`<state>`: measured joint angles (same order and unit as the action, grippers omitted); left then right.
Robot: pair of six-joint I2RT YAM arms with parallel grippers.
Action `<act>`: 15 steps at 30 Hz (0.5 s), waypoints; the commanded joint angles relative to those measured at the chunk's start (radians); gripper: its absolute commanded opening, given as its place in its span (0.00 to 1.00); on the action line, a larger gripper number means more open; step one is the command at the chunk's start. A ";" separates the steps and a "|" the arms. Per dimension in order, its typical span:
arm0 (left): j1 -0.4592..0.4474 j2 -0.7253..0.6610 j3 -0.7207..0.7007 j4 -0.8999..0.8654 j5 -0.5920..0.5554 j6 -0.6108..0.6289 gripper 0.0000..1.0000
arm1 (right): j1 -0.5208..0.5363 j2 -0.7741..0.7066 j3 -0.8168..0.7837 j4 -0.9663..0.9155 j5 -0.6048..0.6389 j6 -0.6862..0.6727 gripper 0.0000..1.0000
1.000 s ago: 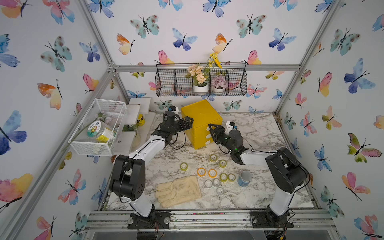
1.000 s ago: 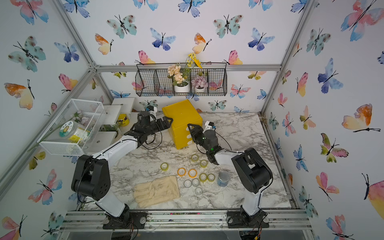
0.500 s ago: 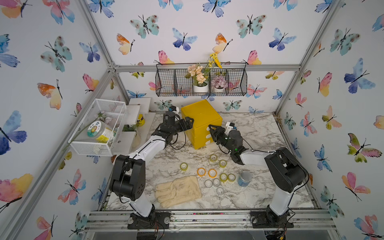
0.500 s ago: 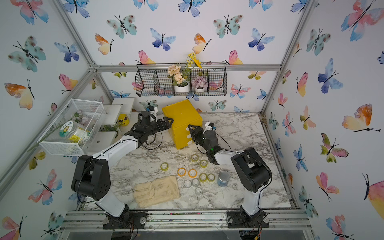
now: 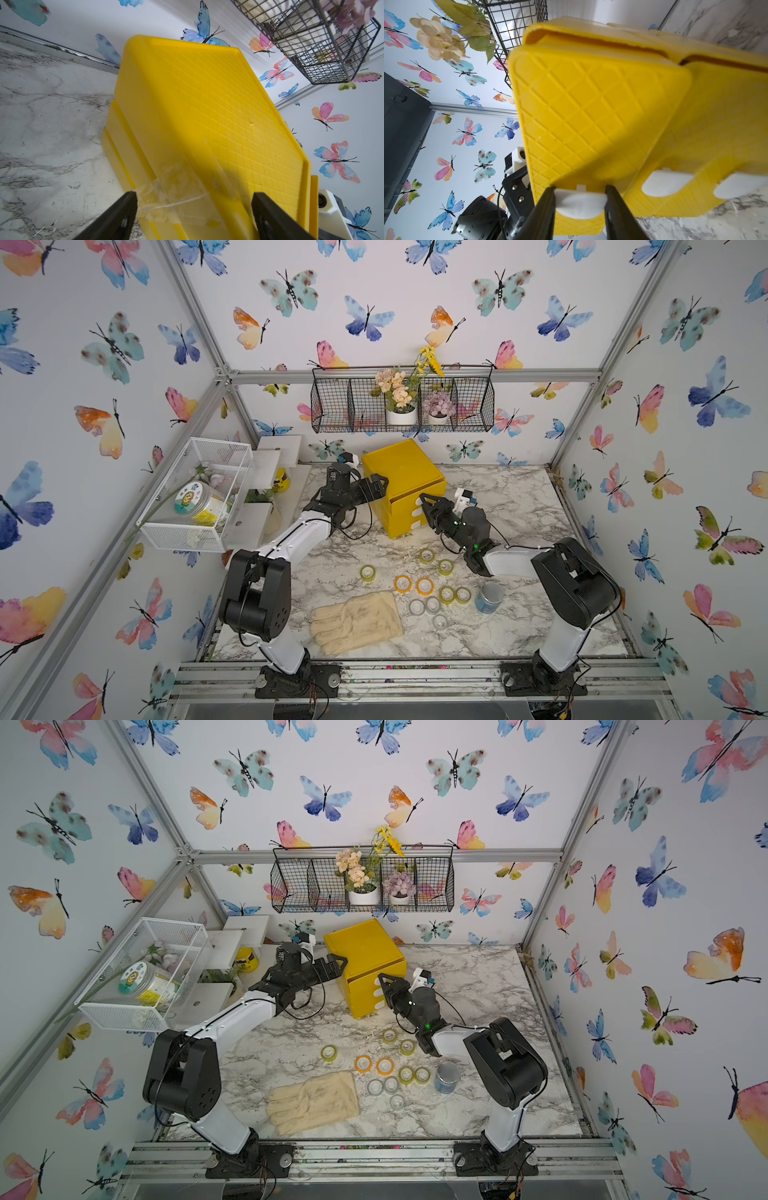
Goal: Place the transparent tape into the drawer according to color
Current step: Open the drawer in the storage box.
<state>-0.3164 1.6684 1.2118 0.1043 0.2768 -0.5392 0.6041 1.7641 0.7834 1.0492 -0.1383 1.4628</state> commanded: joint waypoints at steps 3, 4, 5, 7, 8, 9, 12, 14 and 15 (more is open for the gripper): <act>-0.012 0.017 -0.009 -0.097 0.044 -0.001 0.91 | 0.006 -0.104 -0.117 0.023 -0.036 -0.033 0.32; -0.012 0.015 -0.008 -0.097 0.045 -0.002 0.91 | 0.006 -0.128 -0.145 0.025 -0.033 -0.032 0.32; -0.012 0.015 -0.009 -0.097 0.045 -0.004 0.91 | 0.006 -0.150 -0.170 0.028 -0.029 -0.030 0.32; -0.012 0.012 -0.011 -0.094 0.045 -0.006 0.91 | 0.006 -0.199 -0.220 0.021 -0.026 -0.033 0.32; -0.012 0.011 -0.011 -0.092 0.045 -0.007 0.91 | 0.006 -0.222 -0.238 0.016 -0.023 -0.038 0.32; -0.012 0.010 -0.012 -0.089 0.045 -0.008 0.91 | 0.006 -0.246 -0.253 0.003 -0.021 -0.041 0.32; -0.010 0.012 -0.014 -0.080 0.048 -0.019 0.91 | 0.006 -0.308 -0.295 -0.030 -0.011 -0.054 0.32; -0.013 0.015 -0.014 -0.074 0.053 -0.025 0.91 | 0.006 -0.337 -0.315 -0.041 -0.010 -0.056 0.32; -0.013 0.017 -0.013 -0.073 0.052 -0.027 0.91 | 0.006 -0.350 -0.328 -0.045 -0.009 -0.055 0.32</act>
<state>-0.3164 1.6684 1.2114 0.1001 0.2947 -0.5682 0.6041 1.4471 0.4808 1.0206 -0.1490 1.4429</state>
